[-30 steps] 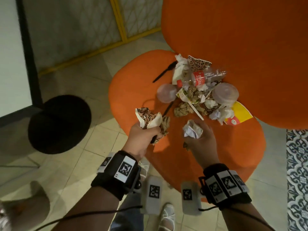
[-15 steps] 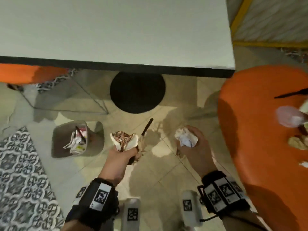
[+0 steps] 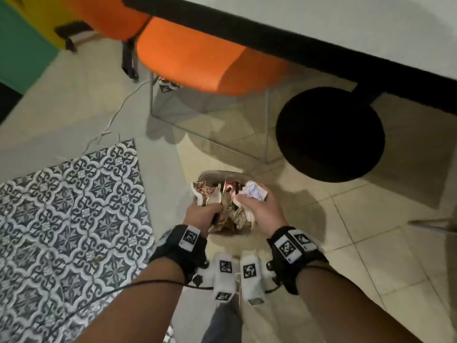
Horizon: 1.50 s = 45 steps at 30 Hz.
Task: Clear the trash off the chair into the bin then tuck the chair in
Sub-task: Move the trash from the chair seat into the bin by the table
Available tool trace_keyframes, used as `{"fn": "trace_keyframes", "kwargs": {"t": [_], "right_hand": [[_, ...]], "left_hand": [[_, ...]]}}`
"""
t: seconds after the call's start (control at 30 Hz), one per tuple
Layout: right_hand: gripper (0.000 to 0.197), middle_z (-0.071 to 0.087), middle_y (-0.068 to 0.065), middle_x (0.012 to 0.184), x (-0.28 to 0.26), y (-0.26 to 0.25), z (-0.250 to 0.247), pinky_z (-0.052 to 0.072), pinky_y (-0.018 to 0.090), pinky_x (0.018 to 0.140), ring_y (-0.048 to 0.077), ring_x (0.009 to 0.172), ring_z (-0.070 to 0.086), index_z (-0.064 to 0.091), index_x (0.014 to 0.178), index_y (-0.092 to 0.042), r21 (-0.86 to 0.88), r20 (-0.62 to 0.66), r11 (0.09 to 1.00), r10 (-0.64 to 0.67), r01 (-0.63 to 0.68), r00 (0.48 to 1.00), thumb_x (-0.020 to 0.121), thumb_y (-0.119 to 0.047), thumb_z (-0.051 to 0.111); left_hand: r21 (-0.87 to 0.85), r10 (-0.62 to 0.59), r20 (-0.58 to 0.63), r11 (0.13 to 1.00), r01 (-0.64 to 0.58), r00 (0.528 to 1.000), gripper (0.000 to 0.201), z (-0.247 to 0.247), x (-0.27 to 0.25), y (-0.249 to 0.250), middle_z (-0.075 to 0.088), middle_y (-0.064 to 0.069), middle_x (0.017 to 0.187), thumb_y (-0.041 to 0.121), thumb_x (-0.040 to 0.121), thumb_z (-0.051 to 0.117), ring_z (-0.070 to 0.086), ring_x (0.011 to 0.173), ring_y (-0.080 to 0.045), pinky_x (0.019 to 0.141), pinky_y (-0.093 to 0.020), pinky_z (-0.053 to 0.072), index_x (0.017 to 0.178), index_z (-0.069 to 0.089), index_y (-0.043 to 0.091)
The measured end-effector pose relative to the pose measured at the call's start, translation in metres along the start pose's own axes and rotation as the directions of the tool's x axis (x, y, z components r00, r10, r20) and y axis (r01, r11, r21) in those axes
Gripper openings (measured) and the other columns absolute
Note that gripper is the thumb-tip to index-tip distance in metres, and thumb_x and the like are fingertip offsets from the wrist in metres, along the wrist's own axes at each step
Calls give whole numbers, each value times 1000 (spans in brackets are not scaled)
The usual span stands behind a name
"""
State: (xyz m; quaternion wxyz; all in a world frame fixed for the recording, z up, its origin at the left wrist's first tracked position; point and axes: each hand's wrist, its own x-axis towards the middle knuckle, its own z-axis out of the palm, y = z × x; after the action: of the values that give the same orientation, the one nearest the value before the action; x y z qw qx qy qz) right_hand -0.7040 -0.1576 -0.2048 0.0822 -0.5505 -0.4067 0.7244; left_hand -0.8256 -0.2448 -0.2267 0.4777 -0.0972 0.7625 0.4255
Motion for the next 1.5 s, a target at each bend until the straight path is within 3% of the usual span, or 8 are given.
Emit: {"fn": "trace_keyframes", "kwargs": {"t": [0.17, 0.43, 0.57, 0.83, 0.97, 1.17, 1.33, 1.5], "right_hand": [[71, 65, 4, 119, 65, 31, 35, 51, 42, 96, 20, 105, 64, 59, 120, -24, -122, -76, 989, 73, -82, 994, 55, -37, 86], [114, 40, 4, 148, 91, 47, 42, 38, 45, 107, 24, 132, 43, 13, 150, -25, -309, -50, 917, 251, -253, 967, 63, -29, 86], [95, 42, 7, 147, 80, 47, 35, 39, 34, 101, 22, 131, 44, 21, 149, -17, -307, -57, 925, 218, -225, 974, 74, -18, 79], [62, 49, 4, 140, 14, 20, -29, 42, 14, 73, 12, 113, 51, 35, 144, -20, -209, 29, 971, 123, -114, 992, 89, -20, 63], [56, 53, 6, 134, -29, 31, -103, 48, 29, 90, 18, 115, 54, 44, 138, -21, -169, -41, 981, 85, -91, 995, 87, -26, 65], [27, 63, 14, 113, -124, 66, -287, 47, 30, 79, 23, 93, 61, 62, 114, -14, 17, -328, 1000, -6, 12, 945, 87, -9, 61], [24, 63, -6, 82, -223, 108, -466, 51, 43, 82, 30, 89, 65, 65, 79, -36, -39, -602, 994, -103, 99, 792, 84, -13, 62], [12, 70, 10, 86, -311, 152, -602, 48, 39, 76, 26, 81, 63, 71, 86, -19, -137, -786, 989, -139, 50, 603, 84, -18, 60]], "left_hand": [[183, -20, 6, 983, 18, 1000, 52, -4, 65, -13, 66, -16, 108, 10, 73, 75, 65, 93, -30, 79, -33, 54, 121, 56, 2], [134, -98, 153, 988, 78, 983, 50, -5, 96, -26, 67, -14, 101, 6, 65, 79, 65, 86, -30, 72, -32, 56, 105, 50, 17], [154, -66, 180, 987, 38, 981, 88, 1, 96, -21, 60, -7, 123, 13, 52, 71, 59, 111, -31, 99, -46, 47, 135, 44, 22], [440, 232, -16, 875, -201, 973, 28, 31, 45, -7, 64, -12, 104, 5, 82, 58, 61, 103, -31, 83, -30, 46, 110, 62, 10], [526, 318, 120, 783, -332, 940, 21, 86, -14, -15, 65, -14, 92, 0, 83, 52, 62, 84, -30, 81, -32, 50, 95, 63, 15], [534, 331, 410, 668, -518, 850, 16, 242, -134, -71, 69, -15, 94, 21, 72, 54, 64, 93, -33, 86, -39, 51, 80, 68, 21], [415, 241, 637, 694, -589, 732, 23, 389, -256, -138, 61, -1, 70, -6, 86, 54, 57, 59, -9, 56, -18, 44, 79, 61, 15], [390, 184, 778, 609, -691, 601, 23, 502, -348, -209, 67, -7, 87, 7, 87, 59, 62, 85, -24, 77, -34, 49, 78, 63, 27]]}}
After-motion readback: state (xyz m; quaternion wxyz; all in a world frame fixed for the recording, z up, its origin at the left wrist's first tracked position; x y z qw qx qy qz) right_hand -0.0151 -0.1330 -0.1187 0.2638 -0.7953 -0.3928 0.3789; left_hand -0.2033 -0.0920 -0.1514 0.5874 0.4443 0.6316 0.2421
